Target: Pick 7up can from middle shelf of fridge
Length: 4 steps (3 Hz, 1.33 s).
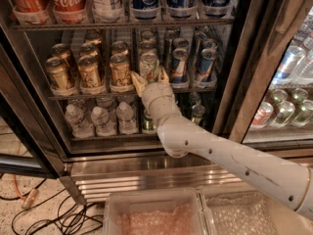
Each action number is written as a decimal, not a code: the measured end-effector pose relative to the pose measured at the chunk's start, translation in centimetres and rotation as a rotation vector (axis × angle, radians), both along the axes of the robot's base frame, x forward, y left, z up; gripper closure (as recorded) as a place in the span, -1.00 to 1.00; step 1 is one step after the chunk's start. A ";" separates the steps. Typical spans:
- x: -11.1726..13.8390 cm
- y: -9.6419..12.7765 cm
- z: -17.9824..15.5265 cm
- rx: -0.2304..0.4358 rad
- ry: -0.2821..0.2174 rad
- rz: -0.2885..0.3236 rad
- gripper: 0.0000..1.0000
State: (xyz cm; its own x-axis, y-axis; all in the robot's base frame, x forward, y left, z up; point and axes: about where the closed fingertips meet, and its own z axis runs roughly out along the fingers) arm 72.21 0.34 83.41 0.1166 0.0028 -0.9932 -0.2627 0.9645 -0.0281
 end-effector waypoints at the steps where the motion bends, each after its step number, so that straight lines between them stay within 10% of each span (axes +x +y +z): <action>1: 0.6 -0.3 0.1 0.003 -0.003 -0.012 -0.08; 3: 0.7 -0.5 0.2 0.001 -0.002 -0.017 0.86; 4: 0.2 -0.2 1.5 0.002 -0.031 -0.008 1.00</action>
Offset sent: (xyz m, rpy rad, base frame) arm 0.0132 -0.0156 0.0033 -0.0006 -0.0083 -0.0452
